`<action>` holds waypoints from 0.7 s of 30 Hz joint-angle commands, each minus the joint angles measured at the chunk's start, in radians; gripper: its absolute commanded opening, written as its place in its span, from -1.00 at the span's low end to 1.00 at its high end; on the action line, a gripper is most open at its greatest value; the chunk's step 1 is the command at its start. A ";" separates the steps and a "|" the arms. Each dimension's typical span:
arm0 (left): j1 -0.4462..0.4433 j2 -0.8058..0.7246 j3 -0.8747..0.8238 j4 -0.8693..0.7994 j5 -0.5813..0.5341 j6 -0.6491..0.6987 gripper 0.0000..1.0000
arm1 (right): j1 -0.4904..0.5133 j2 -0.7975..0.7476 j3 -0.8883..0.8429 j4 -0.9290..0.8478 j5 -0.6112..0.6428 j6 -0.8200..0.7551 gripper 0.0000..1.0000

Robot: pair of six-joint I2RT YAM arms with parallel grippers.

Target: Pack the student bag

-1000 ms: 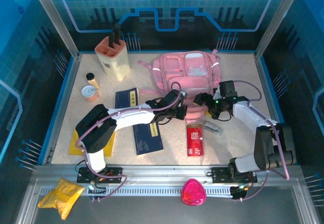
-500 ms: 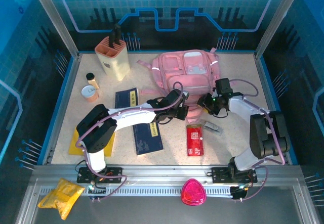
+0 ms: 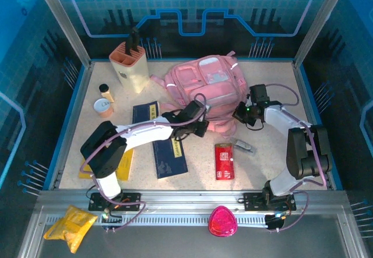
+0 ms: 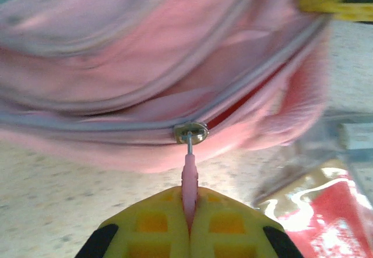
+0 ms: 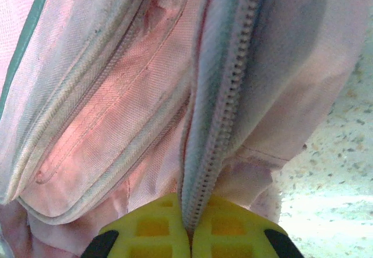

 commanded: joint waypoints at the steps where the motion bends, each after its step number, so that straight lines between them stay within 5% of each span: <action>1: 0.108 -0.030 -0.025 -0.043 -0.034 0.016 -1.00 | -0.030 -0.007 0.040 0.035 0.058 -0.023 -1.00; 7: 0.252 0.054 0.089 -0.049 0.005 0.014 -1.00 | -0.025 -0.013 0.050 0.003 0.058 -0.025 -1.00; 21: 0.375 0.219 0.282 -0.094 0.019 -0.081 -1.00 | 0.113 -0.062 0.033 0.056 0.096 0.059 -1.00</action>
